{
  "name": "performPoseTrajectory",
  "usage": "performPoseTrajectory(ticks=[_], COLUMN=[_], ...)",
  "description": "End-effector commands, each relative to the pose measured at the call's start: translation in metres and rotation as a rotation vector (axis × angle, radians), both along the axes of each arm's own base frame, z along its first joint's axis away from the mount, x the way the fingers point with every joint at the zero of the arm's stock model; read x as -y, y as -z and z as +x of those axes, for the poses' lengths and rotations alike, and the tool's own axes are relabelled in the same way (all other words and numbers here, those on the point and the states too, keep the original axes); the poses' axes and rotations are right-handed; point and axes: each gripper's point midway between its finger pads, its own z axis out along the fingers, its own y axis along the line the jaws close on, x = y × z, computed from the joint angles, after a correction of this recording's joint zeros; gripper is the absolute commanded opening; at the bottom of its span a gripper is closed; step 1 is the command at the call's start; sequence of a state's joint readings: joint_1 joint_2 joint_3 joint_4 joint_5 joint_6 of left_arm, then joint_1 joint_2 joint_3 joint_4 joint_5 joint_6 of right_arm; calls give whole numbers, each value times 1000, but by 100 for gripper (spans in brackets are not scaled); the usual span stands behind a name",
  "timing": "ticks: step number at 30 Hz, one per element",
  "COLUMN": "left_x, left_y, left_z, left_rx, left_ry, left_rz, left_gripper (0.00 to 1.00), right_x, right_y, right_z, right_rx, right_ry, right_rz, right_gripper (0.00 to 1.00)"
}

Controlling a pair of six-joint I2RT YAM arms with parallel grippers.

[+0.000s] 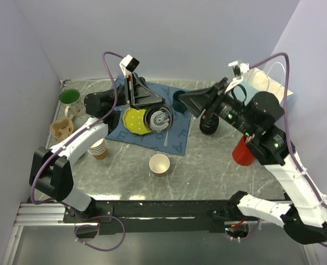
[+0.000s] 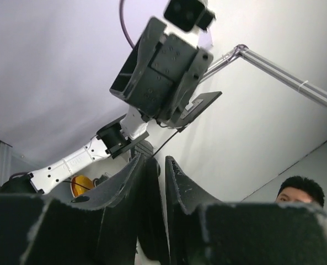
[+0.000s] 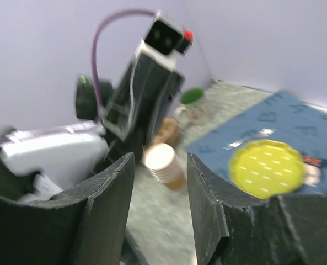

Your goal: Pack the takeout coffee

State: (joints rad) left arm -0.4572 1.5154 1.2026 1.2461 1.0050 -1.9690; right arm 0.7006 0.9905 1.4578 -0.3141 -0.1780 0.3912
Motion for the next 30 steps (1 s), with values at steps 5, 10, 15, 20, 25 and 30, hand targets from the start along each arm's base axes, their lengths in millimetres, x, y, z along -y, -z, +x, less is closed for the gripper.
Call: performPoseTrajectory(ticks=[5,10,15,20,25,30], left_x=[-15,6,-24,-87,-153,-172], left_y=[-24,29,112,186,263,309], left_z=[-21,29,96,94,50,-6], left_rx=[-16,-67,-114,-246,-460,-688], left_ry=[72,-132,-616,-836,-935,-951], left_rz=[-101,174,651,1116,1530,1612], left_gripper=[18,26,43,55,73,71], right_x=[-20,15,43,59,62,54], right_y=[-25,28,74,119,147,162], right_z=[-26,7,12,10,6,5], right_rx=[-5,-86,-194,-326,-400,-444], right_ry=[-269,32,185,251,249,211], right_rz=[206,34,-96,-239,-319,-346], right_gripper=[47,47,47,47,46,46])
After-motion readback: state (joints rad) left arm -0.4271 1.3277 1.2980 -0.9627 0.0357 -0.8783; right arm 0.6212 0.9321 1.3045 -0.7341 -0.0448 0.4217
